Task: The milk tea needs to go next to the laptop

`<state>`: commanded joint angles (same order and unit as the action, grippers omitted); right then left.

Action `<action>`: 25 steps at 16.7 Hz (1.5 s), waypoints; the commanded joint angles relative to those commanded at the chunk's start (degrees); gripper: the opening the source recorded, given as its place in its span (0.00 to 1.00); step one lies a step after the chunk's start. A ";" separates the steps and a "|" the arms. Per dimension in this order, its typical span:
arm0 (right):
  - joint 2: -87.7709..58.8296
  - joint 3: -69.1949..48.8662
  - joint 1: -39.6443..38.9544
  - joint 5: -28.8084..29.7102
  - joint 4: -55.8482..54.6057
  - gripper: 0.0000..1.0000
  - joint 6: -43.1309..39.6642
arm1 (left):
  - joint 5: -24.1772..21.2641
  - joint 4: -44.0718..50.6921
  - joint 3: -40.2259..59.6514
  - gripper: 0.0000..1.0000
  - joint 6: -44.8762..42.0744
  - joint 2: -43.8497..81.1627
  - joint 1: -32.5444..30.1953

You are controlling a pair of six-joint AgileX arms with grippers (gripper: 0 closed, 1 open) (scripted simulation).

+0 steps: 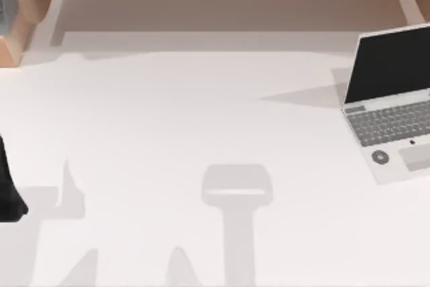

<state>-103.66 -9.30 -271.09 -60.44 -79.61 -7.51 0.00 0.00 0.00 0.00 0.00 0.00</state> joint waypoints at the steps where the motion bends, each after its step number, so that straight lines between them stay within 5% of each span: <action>1: -0.92 -0.27 -3.96 -0.73 -1.22 1.00 -0.62 | 0.00 0.00 0.00 1.00 0.00 0.00 0.00; 8: -4.16 -1.23 -20.95 -3.59 -5.84 1.00 -3.22 | 0.00 0.00 0.00 1.00 0.00 0.00 0.00; 17: -4.24 -1.21 -22.10 -3.59 -6.07 1.00 -3.30 | 0.00 0.00 0.00 1.00 0.00 0.00 0.00; 25: -10.15 -8.85 -34.89 8.92 -7.81 1.00 0.81 | 0.00 0.00 0.00 1.00 0.00 0.00 0.00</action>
<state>-113.81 -18.15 -305.97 -51.52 -87.42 -6.70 0.00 0.00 0.00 0.00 0.00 0.00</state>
